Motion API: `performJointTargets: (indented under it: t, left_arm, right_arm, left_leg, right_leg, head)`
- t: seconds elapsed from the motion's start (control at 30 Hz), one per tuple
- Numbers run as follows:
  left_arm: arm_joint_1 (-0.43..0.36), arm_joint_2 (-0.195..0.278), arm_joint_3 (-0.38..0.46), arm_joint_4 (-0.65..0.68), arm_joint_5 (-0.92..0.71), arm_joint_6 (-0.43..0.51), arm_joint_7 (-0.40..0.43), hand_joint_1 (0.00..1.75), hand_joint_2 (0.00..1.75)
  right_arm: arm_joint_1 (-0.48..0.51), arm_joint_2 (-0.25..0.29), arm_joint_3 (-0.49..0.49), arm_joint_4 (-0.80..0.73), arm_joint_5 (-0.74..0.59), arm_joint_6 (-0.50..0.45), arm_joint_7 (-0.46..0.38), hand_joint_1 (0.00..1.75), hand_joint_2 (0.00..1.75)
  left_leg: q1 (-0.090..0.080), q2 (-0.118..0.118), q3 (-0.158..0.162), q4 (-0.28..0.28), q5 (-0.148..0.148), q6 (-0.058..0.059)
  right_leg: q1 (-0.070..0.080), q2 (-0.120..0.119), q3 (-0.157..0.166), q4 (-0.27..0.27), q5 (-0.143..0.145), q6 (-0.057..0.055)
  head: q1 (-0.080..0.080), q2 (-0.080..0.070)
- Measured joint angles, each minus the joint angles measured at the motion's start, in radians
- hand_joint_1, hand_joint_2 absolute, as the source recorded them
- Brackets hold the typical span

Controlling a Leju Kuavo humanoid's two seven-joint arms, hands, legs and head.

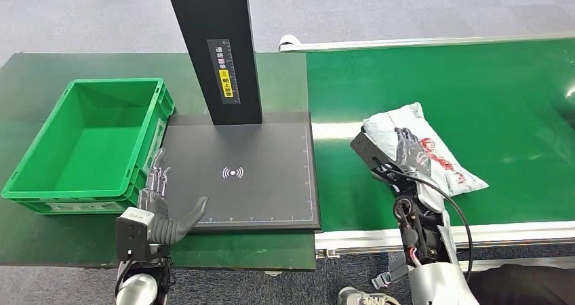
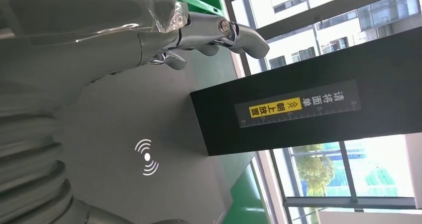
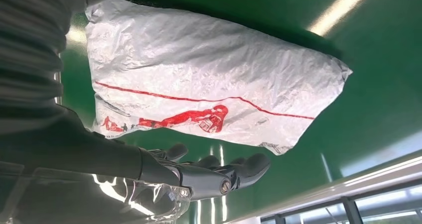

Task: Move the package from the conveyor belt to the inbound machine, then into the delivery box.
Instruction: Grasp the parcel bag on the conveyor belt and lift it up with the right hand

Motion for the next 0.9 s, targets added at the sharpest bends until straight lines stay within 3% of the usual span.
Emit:
performJointTargets:
  t: [0.9]
  left_arm:
    - [-0.051, 0.003, 0.000, 0.068, 0.053, -0.049, -0.015, 0.00, 1.75]
  right_arm:
    - [-0.068, -0.028, 0.012, 0.248, 0.016, 0.083, 0.025, 0.00, 1.75]
  left_leg:
    - [0.000, 0.000, 0.000, 0.000, 0.000, 0.000]
  right_leg:
    - [0.000, 0.000, 0.000, 0.000, 0.000, 0.000]
  head:
    - [0.000, 0.000]
